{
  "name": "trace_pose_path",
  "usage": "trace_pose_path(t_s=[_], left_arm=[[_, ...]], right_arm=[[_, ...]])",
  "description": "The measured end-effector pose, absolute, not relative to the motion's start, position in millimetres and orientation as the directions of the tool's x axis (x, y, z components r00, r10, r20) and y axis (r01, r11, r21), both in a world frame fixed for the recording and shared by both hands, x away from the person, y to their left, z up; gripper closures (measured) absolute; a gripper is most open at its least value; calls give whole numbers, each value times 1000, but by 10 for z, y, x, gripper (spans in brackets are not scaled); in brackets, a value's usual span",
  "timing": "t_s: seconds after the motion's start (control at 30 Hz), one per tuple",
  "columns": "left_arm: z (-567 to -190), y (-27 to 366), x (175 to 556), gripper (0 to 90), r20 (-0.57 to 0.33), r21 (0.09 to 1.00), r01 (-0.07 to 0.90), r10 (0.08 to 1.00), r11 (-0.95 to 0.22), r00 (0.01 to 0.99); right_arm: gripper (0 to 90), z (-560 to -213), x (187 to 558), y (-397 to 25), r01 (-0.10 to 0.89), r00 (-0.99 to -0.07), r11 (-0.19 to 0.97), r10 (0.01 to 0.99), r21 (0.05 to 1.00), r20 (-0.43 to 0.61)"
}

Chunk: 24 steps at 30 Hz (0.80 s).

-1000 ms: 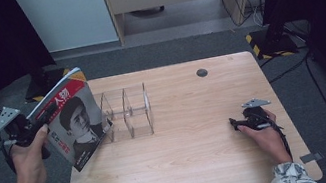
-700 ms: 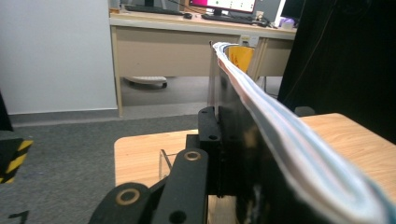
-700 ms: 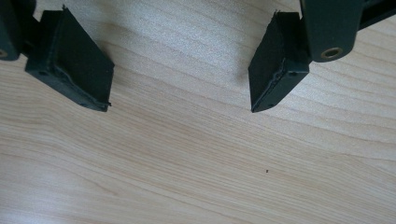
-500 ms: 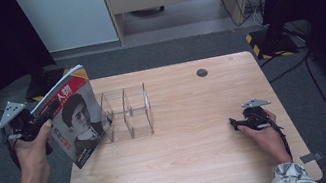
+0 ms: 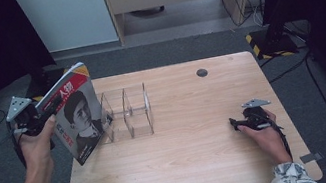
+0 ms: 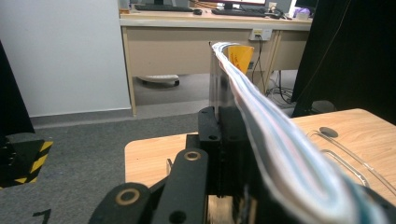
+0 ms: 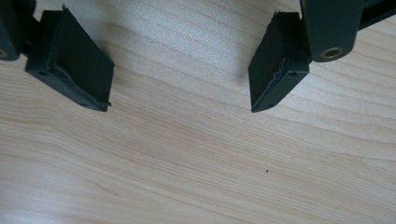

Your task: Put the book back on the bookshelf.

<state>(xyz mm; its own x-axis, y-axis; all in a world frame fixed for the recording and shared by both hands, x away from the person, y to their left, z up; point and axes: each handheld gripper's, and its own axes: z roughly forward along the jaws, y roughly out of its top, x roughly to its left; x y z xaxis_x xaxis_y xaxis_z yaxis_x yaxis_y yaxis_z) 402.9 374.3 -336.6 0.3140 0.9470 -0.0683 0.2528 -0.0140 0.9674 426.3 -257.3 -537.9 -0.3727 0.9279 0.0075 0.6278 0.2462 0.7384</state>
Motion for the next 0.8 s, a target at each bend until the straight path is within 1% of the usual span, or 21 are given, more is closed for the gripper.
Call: trace_pose_path(t_s=[0.4,0.8], left_arm=[[-3350,3601,4101,862,-39,969,242,948,-41,316],[-3444,3604,4119,862,-64,975,224,942,-12,330]], right_arm=[[222,-5379,4264,-2574,628,-373,247,928,738,7],[222,-5379,4264,-2574,628,-373,246,928,738,7]])
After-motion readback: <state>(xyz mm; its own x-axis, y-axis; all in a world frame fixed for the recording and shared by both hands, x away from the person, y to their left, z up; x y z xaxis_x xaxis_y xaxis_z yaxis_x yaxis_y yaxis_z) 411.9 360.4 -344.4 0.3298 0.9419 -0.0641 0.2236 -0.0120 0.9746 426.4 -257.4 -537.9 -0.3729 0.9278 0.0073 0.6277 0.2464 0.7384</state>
